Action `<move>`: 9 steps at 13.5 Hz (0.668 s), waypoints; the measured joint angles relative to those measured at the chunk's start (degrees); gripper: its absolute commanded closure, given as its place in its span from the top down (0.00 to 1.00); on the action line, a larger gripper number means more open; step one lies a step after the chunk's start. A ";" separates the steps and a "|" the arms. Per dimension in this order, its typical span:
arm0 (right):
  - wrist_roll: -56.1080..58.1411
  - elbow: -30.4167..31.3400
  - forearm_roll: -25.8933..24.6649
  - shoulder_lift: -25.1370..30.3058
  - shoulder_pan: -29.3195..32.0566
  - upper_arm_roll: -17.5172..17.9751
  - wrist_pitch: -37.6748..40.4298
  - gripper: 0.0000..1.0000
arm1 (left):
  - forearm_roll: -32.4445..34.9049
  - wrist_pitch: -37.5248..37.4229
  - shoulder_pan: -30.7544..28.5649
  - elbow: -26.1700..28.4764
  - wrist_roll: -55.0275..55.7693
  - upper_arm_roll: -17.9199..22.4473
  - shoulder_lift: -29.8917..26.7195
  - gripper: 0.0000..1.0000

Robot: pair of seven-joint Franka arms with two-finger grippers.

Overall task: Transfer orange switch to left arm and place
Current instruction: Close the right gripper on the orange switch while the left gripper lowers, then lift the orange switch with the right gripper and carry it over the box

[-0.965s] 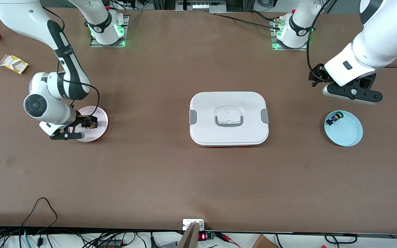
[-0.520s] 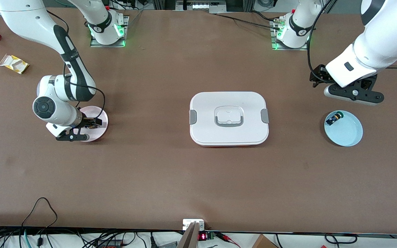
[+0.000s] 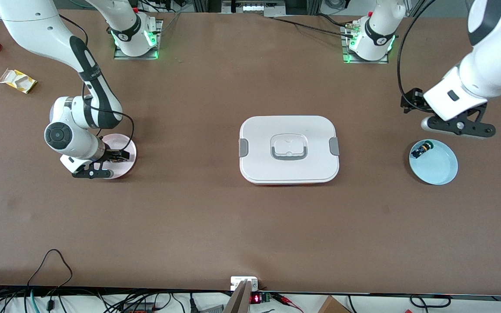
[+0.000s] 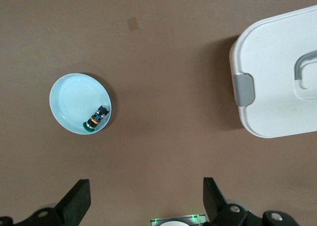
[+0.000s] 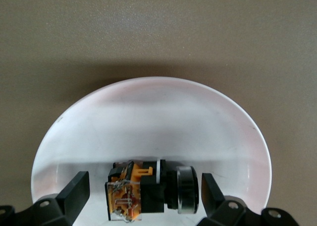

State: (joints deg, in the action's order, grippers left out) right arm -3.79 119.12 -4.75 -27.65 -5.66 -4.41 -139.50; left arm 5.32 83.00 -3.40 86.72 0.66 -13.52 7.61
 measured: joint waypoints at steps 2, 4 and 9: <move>0.00 0.19 0.00 -0.11 0.02 0.00 -0.05 1.00 | -0.07 0.15 -1.06 -1.12 -0.13 0.00 0.08 1.00; 0.00 0.66 0.00 -0.36 0.07 -0.01 -0.45 0.95 | -0.07 0.15 -1.10 -3.20 -0.10 -0.06 0.06 1.00; 0.00 1.63 0.00 0.32 0.19 -0.16 -0.76 0.22 | -0.06 -0.45 -4.20 -4.27 -0.02 0.02 -0.05 1.00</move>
State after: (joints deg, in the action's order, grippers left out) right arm -3.79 120.75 -4.74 -27.32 -5.47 -4.57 -140.27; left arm 5.26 82.55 -7.60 82.45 0.63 -13.51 7.56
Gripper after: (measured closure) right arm 0.269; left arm 0.000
